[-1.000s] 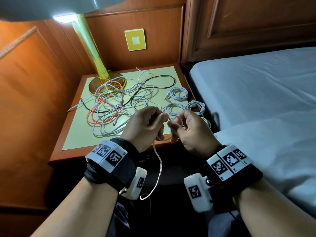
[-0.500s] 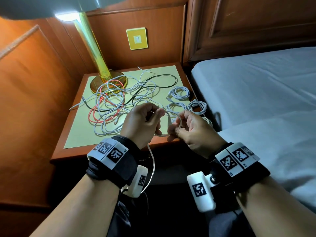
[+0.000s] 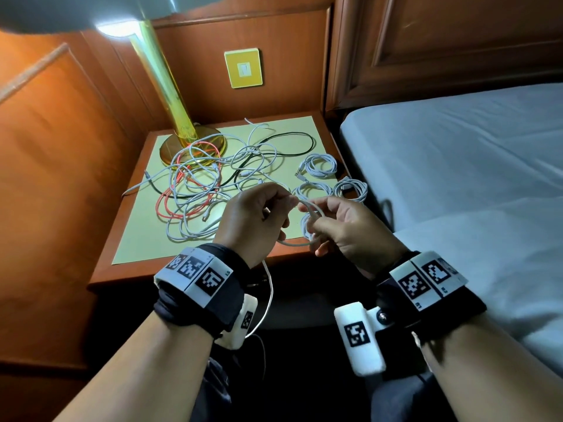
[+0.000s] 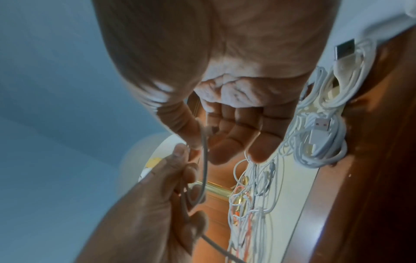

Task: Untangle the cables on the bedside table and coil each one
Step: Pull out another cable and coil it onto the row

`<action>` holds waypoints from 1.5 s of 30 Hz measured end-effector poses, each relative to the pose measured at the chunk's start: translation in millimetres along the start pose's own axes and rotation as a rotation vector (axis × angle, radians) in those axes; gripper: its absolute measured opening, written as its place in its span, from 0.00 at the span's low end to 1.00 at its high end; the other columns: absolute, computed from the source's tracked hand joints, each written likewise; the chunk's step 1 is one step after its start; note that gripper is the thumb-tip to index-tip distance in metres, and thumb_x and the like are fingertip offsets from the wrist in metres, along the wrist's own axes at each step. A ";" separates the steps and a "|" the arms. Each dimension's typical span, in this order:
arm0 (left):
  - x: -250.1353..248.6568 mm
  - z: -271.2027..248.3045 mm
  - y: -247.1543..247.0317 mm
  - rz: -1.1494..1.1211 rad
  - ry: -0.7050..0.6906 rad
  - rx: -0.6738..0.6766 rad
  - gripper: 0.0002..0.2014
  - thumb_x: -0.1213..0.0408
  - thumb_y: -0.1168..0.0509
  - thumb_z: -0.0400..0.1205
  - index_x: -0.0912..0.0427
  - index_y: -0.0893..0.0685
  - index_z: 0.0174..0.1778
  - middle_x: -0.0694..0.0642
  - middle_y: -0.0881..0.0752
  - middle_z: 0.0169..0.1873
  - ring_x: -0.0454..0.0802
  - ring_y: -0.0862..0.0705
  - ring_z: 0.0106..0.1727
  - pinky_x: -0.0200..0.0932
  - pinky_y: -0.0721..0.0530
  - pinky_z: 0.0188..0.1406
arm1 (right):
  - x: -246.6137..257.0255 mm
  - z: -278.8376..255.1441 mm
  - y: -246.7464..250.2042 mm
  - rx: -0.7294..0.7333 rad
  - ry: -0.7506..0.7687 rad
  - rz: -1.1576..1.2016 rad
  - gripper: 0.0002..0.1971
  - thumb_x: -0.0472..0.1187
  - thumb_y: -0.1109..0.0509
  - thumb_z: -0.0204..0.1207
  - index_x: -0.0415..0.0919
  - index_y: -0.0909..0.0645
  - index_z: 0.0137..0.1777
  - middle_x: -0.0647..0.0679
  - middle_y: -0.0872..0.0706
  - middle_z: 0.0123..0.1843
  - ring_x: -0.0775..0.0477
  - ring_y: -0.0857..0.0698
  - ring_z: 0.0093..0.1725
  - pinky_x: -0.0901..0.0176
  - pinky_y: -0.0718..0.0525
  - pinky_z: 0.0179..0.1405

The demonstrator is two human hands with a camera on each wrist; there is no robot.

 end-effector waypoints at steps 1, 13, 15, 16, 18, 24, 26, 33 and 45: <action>-0.1 0.8 2.3 0.002 -0.017 -0.018 0.06 0.63 0.31 0.85 0.57 0.13 0.42 0.50 0.16 0.25 0.46 0.16 0.23 0.39 0.17 0.26 | -1.4 0.6 1.1 0.004 -0.015 0.064 0.12 0.32 0.30 0.81 0.38 0.16 0.63 0.42 0.15 0.45 0.49 0.15 0.33 0.55 0.17 0.33; -8.0 1.3 12.8 -0.007 -0.106 -0.070 0.05 0.50 0.29 0.79 0.45 0.13 0.42 0.57 0.18 0.28 0.58 0.20 0.31 0.57 0.17 0.35 | 2.8 -9.0 -12.2 0.150 -0.122 0.459 0.16 0.46 0.32 0.75 0.32 0.16 0.51 0.44 0.24 0.34 0.50 0.22 0.30 0.57 0.18 0.30; -6.6 1.2 12.0 -0.011 -0.099 -0.047 0.09 0.47 0.30 0.79 0.49 0.14 0.44 0.60 0.19 0.29 0.63 0.21 0.32 0.57 0.19 0.33 | 1.3 -6.6 -8.8 0.119 -0.103 0.427 0.14 0.45 0.30 0.73 0.33 0.16 0.50 0.45 0.24 0.32 0.51 0.21 0.30 0.57 0.17 0.30; -5.6 1.1 10.6 -0.016 -0.092 -0.020 0.11 0.48 0.29 0.80 0.52 0.14 0.43 0.63 0.19 0.29 0.64 0.22 0.31 0.57 0.20 0.31 | 0.0 -5.1 -4.6 0.085 -0.090 0.390 0.12 0.44 0.29 0.74 0.33 0.16 0.49 0.45 0.23 0.31 0.51 0.20 0.30 0.57 0.17 0.32; -1.9 0.8 5.6 -0.007 -0.060 0.037 0.12 0.51 0.29 0.82 0.57 0.14 0.41 0.64 0.19 0.29 0.65 0.22 0.31 0.54 0.23 0.30 | -1.7 -2.2 6.2 -0.003 -0.061 0.287 0.08 0.41 0.27 0.76 0.36 0.15 0.46 0.44 0.19 0.32 0.51 0.18 0.31 0.55 0.15 0.35; 11.4 5.1 1.6 0.136 0.035 0.065 0.11 0.54 0.32 0.85 0.55 0.15 0.41 0.53 0.13 0.31 0.37 0.26 0.20 0.39 0.23 0.27 | 2.4 1.5 29.3 -0.220 0.009 0.134 0.14 0.43 0.30 0.84 0.34 0.15 0.40 0.47 0.16 0.30 0.49 0.17 0.30 0.52 0.14 0.35; 13.6 6.2 5.2 0.123 0.047 0.043 0.09 0.55 0.33 0.85 0.54 0.15 0.42 0.50 0.14 0.30 0.37 0.25 0.21 0.43 0.20 0.29 | 4.5 1.0 33.5 -0.232 0.016 0.106 0.14 0.43 0.30 0.84 0.33 0.15 0.41 0.50 0.16 0.30 0.50 0.17 0.30 0.53 0.14 0.35; 3.5 1.3 13.6 0.129 -0.051 -0.017 0.06 0.58 0.31 0.84 0.54 0.12 0.44 0.64 0.17 0.33 0.61 0.20 0.37 0.50 0.22 0.36 | 4.4 -3.9 26.4 -0.052 -0.041 -0.051 0.08 0.38 0.36 0.87 0.37 0.17 0.49 0.44 0.15 0.41 0.50 0.17 0.30 0.57 0.23 0.27; -4.8 -1.6 11.0 0.145 -0.152 0.074 0.04 0.62 0.27 0.82 0.52 0.09 0.43 0.43 0.14 0.31 0.47 0.17 0.33 0.44 0.19 0.38 | 4.4 -7.1 3.4 0.186 0.026 -0.163 0.17 0.45 0.36 0.86 0.35 0.12 0.44 0.37 0.16 0.34 0.42 0.17 0.31 0.62 0.19 0.33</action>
Point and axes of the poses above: each hand's wrist, its own z-axis towards the middle knuckle, its own y-axis out of the back of the hand, x = y × z, the point moved 9 cm from there along z, towards the middle knuckle
